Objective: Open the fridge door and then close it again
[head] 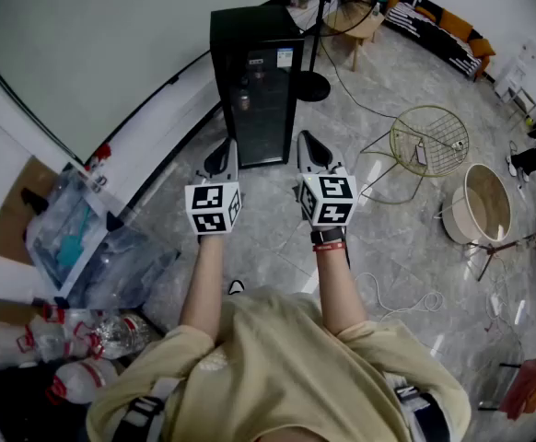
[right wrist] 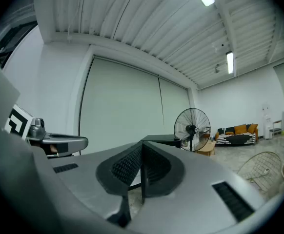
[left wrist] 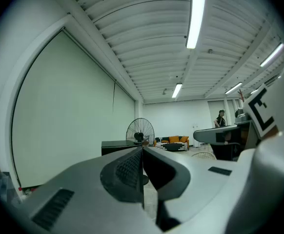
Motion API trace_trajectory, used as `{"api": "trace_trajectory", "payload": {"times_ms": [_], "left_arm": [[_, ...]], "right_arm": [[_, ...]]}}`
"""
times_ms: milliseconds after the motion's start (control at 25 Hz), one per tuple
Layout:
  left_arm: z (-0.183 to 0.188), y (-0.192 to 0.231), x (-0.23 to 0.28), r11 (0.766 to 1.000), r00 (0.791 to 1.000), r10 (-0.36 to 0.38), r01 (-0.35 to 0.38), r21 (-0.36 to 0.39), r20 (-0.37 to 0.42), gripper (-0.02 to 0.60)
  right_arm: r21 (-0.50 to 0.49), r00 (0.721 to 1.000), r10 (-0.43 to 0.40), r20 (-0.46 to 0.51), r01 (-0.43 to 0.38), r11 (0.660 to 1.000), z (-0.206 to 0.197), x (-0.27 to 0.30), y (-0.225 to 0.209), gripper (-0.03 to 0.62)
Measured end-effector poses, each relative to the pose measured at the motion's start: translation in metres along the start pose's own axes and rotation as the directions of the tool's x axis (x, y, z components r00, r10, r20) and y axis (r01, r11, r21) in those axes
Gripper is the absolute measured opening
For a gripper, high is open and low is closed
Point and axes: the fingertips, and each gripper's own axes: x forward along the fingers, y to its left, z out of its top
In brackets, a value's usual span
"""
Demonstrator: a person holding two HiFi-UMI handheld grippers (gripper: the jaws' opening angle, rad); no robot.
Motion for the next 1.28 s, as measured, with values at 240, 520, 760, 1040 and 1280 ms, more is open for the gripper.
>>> {"api": "trace_trajectory", "payload": {"times_ms": [240,520,760,1040,1280], "left_arm": [[-0.002,-0.024,-0.002,1.000,1.000,-0.003,0.003,0.007,0.010,0.020],[-0.021,-0.035,0.009,1.000,1.000,-0.007,0.007,0.004,-0.022,0.020],[-0.041,-0.023,0.029,1.000,0.998,0.006,-0.006,0.013,-0.061,0.020],[-0.054,0.015,0.082,1.000,0.999,0.002,-0.001,0.019,-0.053,0.020],[-0.051,0.060,0.137,1.000,0.999,0.011,-0.012,-0.016,-0.049,0.020]], "right_arm": [[0.038,1.000,-0.015,0.000,0.015,0.999,-0.011,-0.018,-0.018,0.025],[0.075,0.999,0.031,-0.011,-0.030,0.997,-0.028,-0.013,-0.024,0.025],[0.089,0.999,0.045,-0.003,-0.045,0.995,-0.037,0.011,-0.022,0.025],[0.047,0.999,0.045,-0.024,-0.044,0.998,-0.048,0.078,-0.019,0.023],[0.054,0.999,0.037,-0.028,-0.035,0.998,-0.040,0.147,-0.026,0.023]]}}
